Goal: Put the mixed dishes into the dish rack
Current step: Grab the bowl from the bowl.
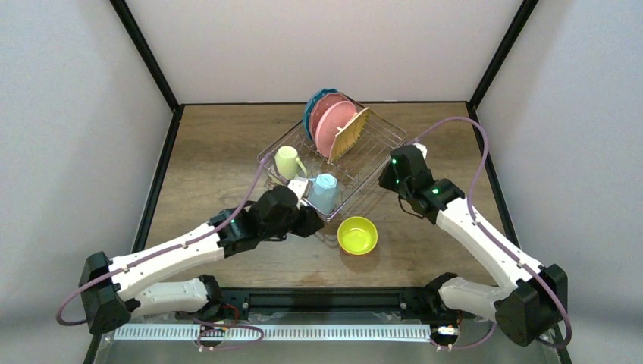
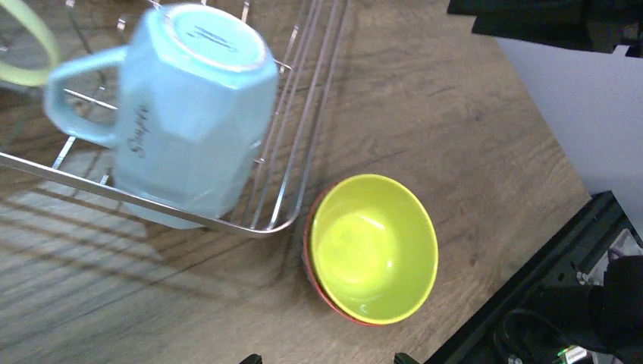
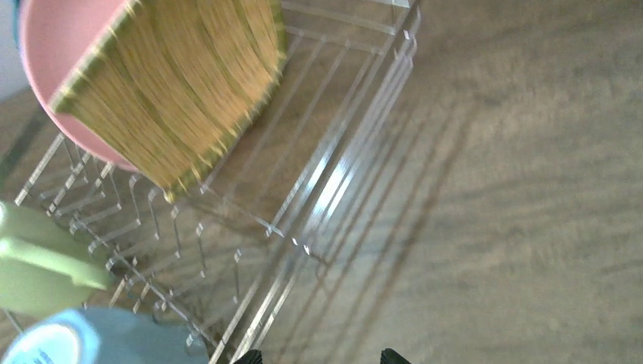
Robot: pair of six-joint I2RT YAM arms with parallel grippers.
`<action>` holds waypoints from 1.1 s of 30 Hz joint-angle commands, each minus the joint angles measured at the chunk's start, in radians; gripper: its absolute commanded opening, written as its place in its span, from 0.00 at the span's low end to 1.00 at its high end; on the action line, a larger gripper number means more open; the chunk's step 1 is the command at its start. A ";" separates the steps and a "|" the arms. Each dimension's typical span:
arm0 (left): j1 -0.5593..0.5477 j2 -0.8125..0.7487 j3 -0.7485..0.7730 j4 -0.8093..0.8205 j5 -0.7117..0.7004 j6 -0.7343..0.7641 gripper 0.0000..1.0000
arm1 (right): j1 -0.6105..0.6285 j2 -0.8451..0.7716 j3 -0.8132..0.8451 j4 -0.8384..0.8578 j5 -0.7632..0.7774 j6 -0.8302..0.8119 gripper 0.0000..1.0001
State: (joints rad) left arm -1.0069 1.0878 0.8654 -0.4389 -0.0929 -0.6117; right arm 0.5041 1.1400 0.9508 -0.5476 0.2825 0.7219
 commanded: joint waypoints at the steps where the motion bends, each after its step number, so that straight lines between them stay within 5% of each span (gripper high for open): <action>1: -0.057 0.059 -0.012 0.061 -0.019 -0.031 1.00 | 0.021 -0.031 -0.044 -0.128 -0.063 0.003 0.86; 13: -0.157 0.263 0.061 0.124 -0.103 -0.085 1.00 | 0.050 -0.029 -0.114 -0.219 -0.152 -0.040 0.67; 22: -0.185 0.309 0.058 0.147 -0.119 -0.115 1.00 | 0.231 0.030 -0.135 -0.240 -0.105 0.038 0.66; 33: -0.206 0.324 0.046 0.151 -0.130 -0.131 1.00 | 0.245 0.020 -0.207 -0.228 -0.101 0.078 0.65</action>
State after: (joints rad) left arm -1.2037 1.3945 0.9043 -0.3092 -0.2058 -0.7307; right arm 0.7422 1.1660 0.7624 -0.7692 0.1650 0.7712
